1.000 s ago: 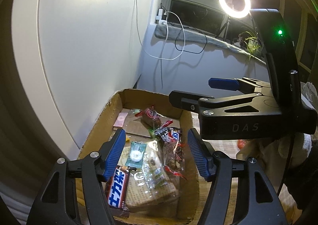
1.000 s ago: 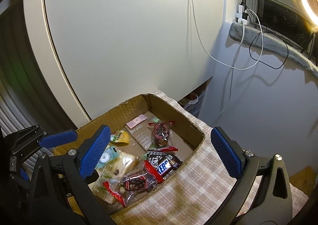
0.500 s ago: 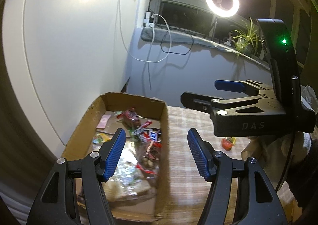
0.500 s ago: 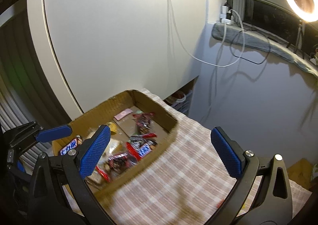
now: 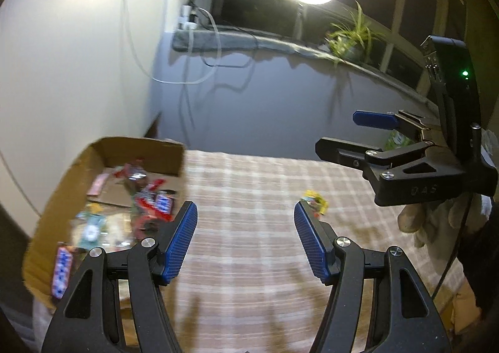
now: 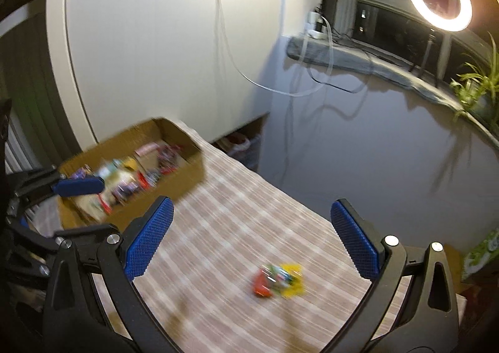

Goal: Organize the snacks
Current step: 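Withdraw both tools from the box toward the last two snacks, then grasp the orange egg snack with the left tool while the right tool grasps the yellow packet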

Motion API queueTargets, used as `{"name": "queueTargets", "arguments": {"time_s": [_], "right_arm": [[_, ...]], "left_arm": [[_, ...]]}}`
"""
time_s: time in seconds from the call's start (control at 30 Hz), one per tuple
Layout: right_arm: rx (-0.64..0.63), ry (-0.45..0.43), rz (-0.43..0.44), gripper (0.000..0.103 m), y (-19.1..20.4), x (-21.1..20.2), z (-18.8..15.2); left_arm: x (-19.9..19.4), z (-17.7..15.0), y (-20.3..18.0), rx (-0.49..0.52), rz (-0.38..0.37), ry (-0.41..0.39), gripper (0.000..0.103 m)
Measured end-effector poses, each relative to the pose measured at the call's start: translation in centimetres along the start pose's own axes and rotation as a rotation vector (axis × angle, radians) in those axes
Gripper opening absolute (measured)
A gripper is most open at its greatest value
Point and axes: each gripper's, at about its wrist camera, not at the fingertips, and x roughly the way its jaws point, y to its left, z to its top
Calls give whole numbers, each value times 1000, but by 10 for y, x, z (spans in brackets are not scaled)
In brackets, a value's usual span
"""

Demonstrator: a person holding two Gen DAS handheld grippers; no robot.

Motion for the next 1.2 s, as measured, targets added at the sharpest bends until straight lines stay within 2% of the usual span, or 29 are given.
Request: {"name": "queueTargets", "arguments": {"time_s": [0.17,0.3,0.47,0.53,0.7,0.87,1.13,1.2], "right_arm": [[15,52,-14,103,-37,0,-25],[16,108,22,102,-57,8,-48],[-22,181,59,85,-69,25,-72],[-27,206,87,75,-72,32,-80],[-51,262,136,57,-74,55,-94],[-52,285,168,55,-79,67,-104],[-81,301,186,45,-79,78,-105],[-82,303,189,45,-80,79,-106]], "left_arm": [[23,-3,-28,55,-46,55,64],[46,-3,-47,93,-80,102,58],[74,-3,-68,152,-101,154,57],[88,-4,-75,176,-108,182,51],[118,-4,-80,177,-117,239,47],[138,-5,-85,208,-102,267,46],[154,-8,-88,257,-80,285,41],[157,-10,-89,266,-79,291,35]]}}
